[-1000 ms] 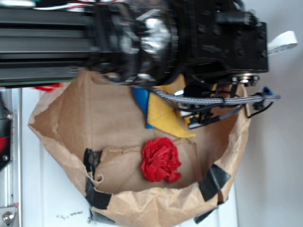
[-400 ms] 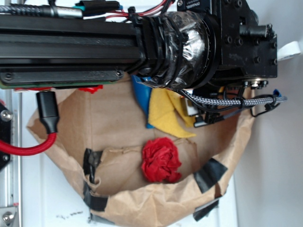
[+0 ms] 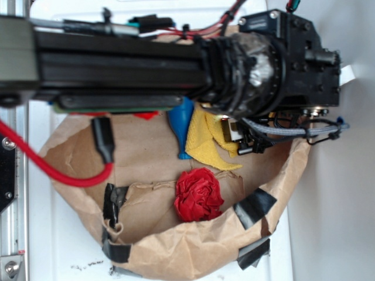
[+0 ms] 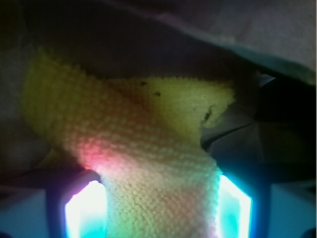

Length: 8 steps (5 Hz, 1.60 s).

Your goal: Grab the yellow cloth.

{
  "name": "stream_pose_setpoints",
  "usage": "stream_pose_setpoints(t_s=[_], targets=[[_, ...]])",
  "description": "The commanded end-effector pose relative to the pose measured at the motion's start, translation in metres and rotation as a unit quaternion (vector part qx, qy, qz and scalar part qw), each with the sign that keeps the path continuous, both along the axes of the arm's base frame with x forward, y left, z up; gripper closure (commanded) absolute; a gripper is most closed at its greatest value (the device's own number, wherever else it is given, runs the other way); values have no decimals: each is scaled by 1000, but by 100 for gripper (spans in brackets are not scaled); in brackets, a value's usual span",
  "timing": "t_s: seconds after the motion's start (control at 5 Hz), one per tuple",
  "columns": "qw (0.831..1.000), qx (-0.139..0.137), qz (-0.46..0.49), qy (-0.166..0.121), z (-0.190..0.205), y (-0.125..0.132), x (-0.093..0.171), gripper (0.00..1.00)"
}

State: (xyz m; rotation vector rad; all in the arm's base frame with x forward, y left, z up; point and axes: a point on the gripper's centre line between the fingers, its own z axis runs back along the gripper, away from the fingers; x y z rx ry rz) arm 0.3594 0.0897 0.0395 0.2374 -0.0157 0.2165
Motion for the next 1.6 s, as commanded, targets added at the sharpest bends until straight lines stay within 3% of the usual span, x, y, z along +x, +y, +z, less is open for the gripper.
stream_pose_setpoints(t_s=[0.0, 0.4, 0.6, 0.8, 1.0, 1.2, 1.4], targets=[[999, 8, -4, -35, 27, 8, 7, 100], [997, -33, -25, -68, 63, 2, -9, 100], [993, -74, -35, -79, 94, -4, -21, 100], [991, -91, -36, -86, 120, -14, -32, 100], [986, -134, -53, -79, 157, -20, -48, 100], [985, -139, -52, -90, 185, -27, -63, 100], [985, -124, -58, -104, 200, -29, -75, 100]])
